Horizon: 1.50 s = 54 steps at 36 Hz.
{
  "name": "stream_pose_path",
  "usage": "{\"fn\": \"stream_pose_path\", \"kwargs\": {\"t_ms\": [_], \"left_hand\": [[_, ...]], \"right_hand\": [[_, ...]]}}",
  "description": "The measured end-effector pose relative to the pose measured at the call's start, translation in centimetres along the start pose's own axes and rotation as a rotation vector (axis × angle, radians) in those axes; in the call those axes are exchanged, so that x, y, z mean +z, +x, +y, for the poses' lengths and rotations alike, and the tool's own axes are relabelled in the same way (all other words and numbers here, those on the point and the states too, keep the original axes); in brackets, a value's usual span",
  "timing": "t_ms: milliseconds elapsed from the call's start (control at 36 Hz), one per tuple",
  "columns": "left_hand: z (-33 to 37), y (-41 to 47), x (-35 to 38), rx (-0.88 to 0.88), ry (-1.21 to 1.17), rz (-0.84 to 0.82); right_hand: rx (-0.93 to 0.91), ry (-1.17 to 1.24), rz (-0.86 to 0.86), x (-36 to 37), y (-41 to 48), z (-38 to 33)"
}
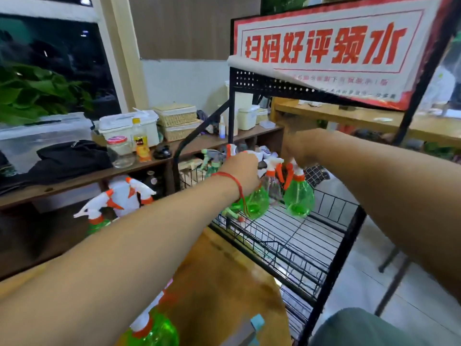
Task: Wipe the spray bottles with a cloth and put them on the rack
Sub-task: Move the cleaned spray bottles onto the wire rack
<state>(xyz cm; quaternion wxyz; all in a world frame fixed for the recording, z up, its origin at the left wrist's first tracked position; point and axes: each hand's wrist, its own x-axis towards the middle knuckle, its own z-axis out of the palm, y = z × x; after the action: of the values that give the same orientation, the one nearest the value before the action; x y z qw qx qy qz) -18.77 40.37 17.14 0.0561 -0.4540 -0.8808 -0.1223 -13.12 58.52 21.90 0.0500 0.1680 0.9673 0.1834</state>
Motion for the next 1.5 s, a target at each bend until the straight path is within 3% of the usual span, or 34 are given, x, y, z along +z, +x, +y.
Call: {"fn": "stream_pose_path", "kwargs": {"t_ms": [194,417,556,667,861,1028,1222,1361,1500], "left_hand": [[-1.4,3.1,3.2,-0.064,-0.070,-0.032],[-2.3,3.2,3.2,-0.059,-0.093,-0.027],[-3.4,1.1,0.5,-0.066,-0.006,0.067],[-4.4,-2.6,-3.1,-0.054,0.076,0.100],[-6.9,-10.9,-7.5,-0.073,0.072,-0.061],[-8.2,-17.5,-7.7,0.011,0.068,-0.195],[-7.9,-21.9,-6.9,-0.024,0.178,-0.373],[-7.3,-23.6,-5.5,-0.051,0.220,-0.482],[-6.7,-24.4,-5.3,-0.088,0.182,-0.467]], "right_hand": [[0.052,-0.018,-0.075,2.1,1.0,0.6],[0.068,-0.017,-0.034,1.8,-0.5,0.4],[0.068,-0.068,0.116,-0.7,-2.3,-0.8],[-0.027,0.043,0.182,-2.6,-4.0,-2.8],[-0.382,0.350,-0.051,-5.3,-9.9,-9.4],[-0.612,0.410,-0.197,-5.7,-15.4,-14.7],[-0.654,0.254,-0.329,-4.1,-20.7,-18.1],[-0.632,0.107,-0.264,-2.0,-22.7,-19.2],[-0.632,0.220,-0.211,-0.7,-23.2,-18.2]]}}
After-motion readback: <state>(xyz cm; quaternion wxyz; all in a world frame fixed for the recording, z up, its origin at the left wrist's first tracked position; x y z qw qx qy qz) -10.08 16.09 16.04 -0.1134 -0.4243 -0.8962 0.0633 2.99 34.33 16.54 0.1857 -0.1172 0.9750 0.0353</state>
